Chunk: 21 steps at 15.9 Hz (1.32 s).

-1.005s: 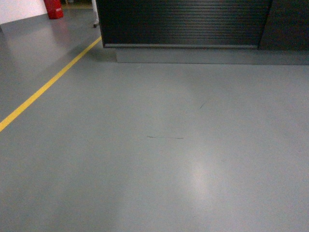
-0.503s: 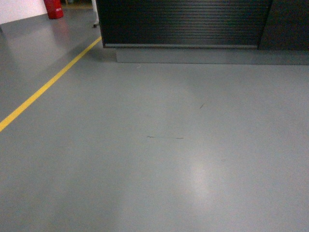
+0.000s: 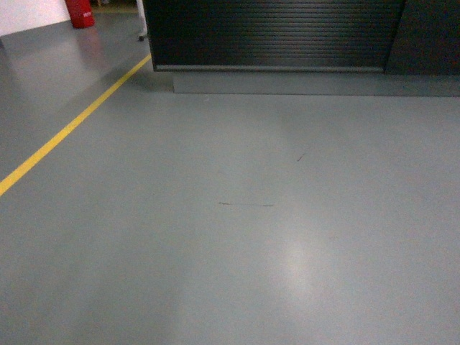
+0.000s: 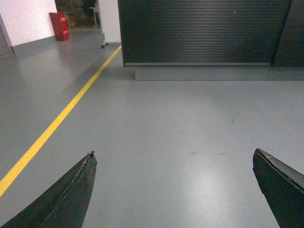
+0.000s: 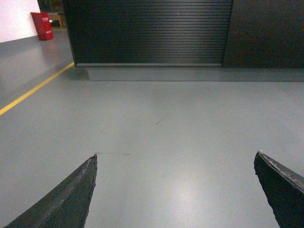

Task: Place dark red mango on scale at checkout

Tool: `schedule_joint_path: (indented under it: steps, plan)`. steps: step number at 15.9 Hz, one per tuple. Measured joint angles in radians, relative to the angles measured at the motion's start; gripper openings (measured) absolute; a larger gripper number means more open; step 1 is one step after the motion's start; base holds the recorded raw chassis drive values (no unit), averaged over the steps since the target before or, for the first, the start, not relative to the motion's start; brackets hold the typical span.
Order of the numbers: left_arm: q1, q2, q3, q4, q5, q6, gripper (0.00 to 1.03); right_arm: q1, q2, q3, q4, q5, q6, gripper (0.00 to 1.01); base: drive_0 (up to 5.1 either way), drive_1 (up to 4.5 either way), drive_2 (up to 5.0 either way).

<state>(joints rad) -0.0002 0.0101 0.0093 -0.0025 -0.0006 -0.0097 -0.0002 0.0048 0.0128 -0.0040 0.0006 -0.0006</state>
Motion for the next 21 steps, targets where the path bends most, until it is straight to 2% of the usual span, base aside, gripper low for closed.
schedule_joint_path:
  steps: [21]
  plan:
    - [0.000, 0.000, 0.000, -0.001, 0.000, 0.000, 0.98, 0.000, 0.000, 0.000, 0.001, 0.000, 0.000, 0.98, 0.0, 4.24, -4.2]
